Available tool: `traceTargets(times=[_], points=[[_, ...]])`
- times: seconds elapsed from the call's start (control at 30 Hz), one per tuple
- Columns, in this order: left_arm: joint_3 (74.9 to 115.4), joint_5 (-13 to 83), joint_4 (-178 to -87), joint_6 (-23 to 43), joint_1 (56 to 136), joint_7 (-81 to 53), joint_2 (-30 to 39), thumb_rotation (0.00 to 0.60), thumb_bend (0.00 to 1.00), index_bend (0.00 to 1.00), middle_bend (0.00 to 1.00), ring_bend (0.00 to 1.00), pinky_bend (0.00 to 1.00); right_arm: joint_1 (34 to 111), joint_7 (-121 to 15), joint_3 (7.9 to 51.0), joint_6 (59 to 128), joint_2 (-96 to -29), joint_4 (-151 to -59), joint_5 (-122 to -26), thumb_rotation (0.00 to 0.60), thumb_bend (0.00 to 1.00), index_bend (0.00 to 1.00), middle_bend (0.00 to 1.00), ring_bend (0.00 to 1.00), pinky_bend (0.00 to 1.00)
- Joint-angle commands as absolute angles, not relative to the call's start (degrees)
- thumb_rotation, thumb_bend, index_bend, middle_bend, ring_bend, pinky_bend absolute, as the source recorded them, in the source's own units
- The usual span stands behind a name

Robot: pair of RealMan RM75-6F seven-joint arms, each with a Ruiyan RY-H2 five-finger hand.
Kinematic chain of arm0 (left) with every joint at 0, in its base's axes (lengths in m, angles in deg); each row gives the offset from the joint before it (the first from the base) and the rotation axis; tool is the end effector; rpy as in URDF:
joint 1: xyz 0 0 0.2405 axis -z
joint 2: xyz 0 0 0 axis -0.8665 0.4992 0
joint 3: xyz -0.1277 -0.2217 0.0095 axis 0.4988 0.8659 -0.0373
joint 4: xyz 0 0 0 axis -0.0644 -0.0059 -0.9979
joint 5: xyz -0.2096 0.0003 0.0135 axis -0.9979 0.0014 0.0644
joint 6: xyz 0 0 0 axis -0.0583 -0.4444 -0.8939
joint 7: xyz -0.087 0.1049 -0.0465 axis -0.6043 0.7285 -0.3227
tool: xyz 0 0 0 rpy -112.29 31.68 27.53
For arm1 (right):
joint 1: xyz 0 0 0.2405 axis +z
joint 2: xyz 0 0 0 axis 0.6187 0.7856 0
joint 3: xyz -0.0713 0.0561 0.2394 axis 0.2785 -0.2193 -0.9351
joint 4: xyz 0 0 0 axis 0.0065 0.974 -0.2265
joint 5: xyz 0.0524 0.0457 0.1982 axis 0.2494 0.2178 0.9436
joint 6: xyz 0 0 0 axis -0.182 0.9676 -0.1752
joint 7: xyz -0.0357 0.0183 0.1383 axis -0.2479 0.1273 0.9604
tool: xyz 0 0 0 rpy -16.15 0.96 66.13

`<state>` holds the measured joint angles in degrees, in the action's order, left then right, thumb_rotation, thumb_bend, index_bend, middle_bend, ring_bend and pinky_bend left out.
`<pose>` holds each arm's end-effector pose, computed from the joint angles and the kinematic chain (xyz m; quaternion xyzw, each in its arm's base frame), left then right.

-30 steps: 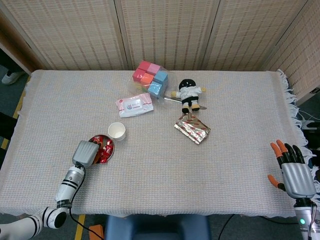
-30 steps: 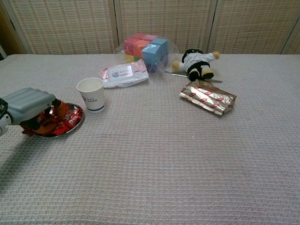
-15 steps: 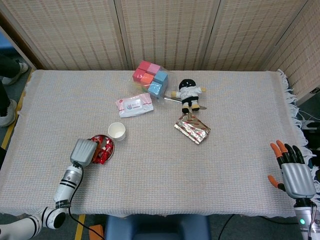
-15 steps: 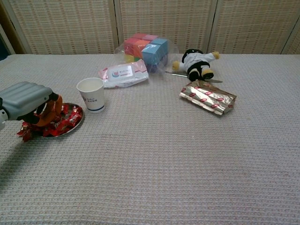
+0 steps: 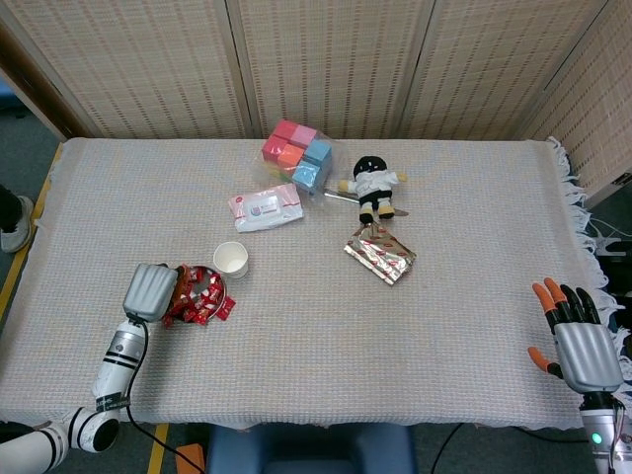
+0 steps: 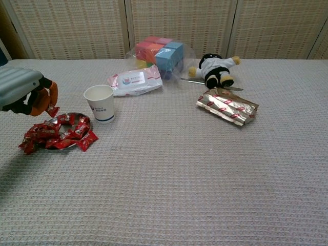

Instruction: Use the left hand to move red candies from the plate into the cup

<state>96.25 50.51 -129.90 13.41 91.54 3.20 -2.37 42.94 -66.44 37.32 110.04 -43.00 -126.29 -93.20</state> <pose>-0.2333 0.3379 0.0253 -0.6997 -0.2783 -0.3641 0.5481 -0.3139 -0.1769 0.1478 0.6227 -0.3808 0.3052 0.6116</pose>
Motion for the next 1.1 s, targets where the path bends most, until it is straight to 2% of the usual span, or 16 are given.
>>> traceTargets(times=[0.03, 0.2, 0.43, 0.67, 0.77, 0.97, 1.1], points=[[97.6, 51.2, -131.2, 14.7, 92.2, 2.3, -1.7, 0.600, 0.67, 0.73, 0.76, 0.64, 1.00, 43.0, -66.6, 37.3, 109.8, -43.0, -126.3, -93.1, 0.600, 0.14, 0.00, 0.00, 0.00, 0.00], [99.8, 51.4, -131.7, 14.8, 94.4, 1.6, -2.8, 0.600, 0.67, 0.73, 0.76, 0.64, 1.00, 43.2, -66.9, 37.2, 109.4, -43.1, -126.3, -92.7, 0.600, 0.14, 0.00, 0.00, 0.00, 0.00], [101.1, 53.0, -127.0, 15.4, 98.4, 2.5, -8.4, 0.600, 0.67, 0.73, 0.76, 0.63, 1.00, 43.4, -67.0, 37.1, 108.9, -43.1, -126.4, -92.2, 0.600, 0.14, 0.00, 0.00, 0.00, 0.00], [101.3, 52.1, -120.8, 12.6, 101.2, 3.7, -11.9, 0.600, 0.66, 0.71, 0.74, 0.57, 0.91, 43.3, -66.6, 37.2, 109.1, -42.7, -126.5, -92.2, 0.600, 0.14, 0.00, 0.00, 0.00, 0.00], [100.4, 51.5, -119.3, 9.5, 102.0, 3.6, -11.6, 0.600, 0.65, 0.70, 0.71, 0.55, 0.81, 43.2, -66.4, 37.1, 109.2, -42.6, -126.4, -92.1, 0.600, 0.14, 0.00, 0.00, 0.00, 0.00], [99.7, 51.2, -116.9, 8.2, 102.6, 3.3, -12.2, 0.600, 0.61, 0.61, 0.62, 0.48, 0.68, 43.2, -66.5, 37.2, 109.1, -42.6, -126.5, -92.0, 0.600, 0.14, 0.00, 0.00, 0.00, 0.00], [99.4, 52.2, -115.5, 9.3, 103.0, 2.2, -12.9, 0.600, 0.57, 0.45, 0.51, 0.38, 0.60, 43.2, -66.6, 37.2, 109.2, -42.6, -126.6, -91.9, 0.600, 0.14, 0.00, 0.00, 0.00, 0.00]])
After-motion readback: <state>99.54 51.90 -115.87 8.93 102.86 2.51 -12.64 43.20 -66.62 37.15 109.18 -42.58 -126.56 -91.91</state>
